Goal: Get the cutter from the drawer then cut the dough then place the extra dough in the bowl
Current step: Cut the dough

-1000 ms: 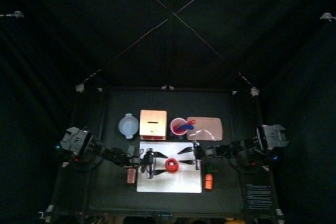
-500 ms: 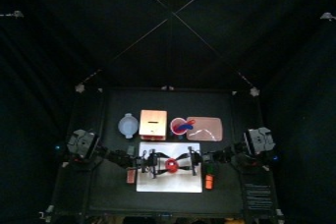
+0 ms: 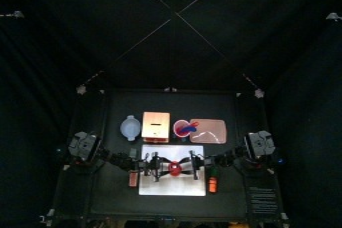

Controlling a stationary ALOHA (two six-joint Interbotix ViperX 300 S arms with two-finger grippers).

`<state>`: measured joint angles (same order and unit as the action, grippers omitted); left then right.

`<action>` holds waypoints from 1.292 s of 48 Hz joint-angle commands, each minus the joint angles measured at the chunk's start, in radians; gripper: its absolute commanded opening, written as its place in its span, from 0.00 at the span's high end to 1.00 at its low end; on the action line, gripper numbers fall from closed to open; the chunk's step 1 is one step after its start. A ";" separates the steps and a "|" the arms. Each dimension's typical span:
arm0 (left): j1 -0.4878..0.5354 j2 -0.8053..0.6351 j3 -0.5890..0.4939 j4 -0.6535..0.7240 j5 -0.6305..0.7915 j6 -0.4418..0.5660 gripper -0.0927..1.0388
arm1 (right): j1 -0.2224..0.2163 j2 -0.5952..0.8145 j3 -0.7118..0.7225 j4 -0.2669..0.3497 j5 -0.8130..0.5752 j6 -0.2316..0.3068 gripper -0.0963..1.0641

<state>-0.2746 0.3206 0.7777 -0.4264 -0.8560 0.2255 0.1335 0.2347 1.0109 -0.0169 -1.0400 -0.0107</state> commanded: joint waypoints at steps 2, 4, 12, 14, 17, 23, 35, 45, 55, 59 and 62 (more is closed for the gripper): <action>0.002 -0.020 -0.025 0.034 0.006 0.002 0.27 | -0.002 -0.017 -0.014 0.008 -0.009 0.008 0.23; 0.002 -0.021 -0.029 0.038 0.018 0.002 0.29 | -0.002 -0.018 -0.017 0.012 -0.003 0.009 0.23; 0.002 -0.018 -0.040 0.037 0.067 0.002 0.31 | 0.009 -0.025 -0.029 0.038 0.052 0.008 0.23; 0.002 -0.018 -0.041 0.037 0.074 0.002 0.31 | 0.017 -0.025 -0.035 0.044 0.071 0.005 0.23; 0.002 -0.018 -0.041 0.037 0.081 0.002 0.32 | 0.025 -0.025 -0.044 0.051 0.091 0.006 0.23; 0.002 -0.018 -0.040 0.037 0.083 0.002 0.32 | 0.034 -0.028 -0.060 0.041 0.112 -0.003 0.23; 0.002 -0.015 -0.035 0.032 0.083 0.003 0.37 | 0.031 -0.048 -0.029 0.058 0.115 -0.023 0.28; 0.002 -0.011 -0.032 0.034 0.084 0.003 0.45 | 0.031 -0.057 -0.021 0.067 0.115 -0.054 0.47; 0.002 -0.006 -0.025 0.034 0.143 -0.002 0.47 | 0.020 -0.048 -0.026 0.071 0.152 -0.054 0.58; -0.002 0.008 -0.023 0.032 0.169 -0.005 0.47 | 0.018 -0.043 -0.028 0.072 0.178 -0.049 0.58; -0.006 0.021 -0.021 0.032 0.178 -0.008 0.47 | 0.018 -0.037 -0.028 0.080 0.195 -0.048 0.58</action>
<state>-0.2730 0.3298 0.7532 -0.3942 -0.7026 0.2224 0.1549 0.2132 0.9879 0.0537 -0.8713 -0.0598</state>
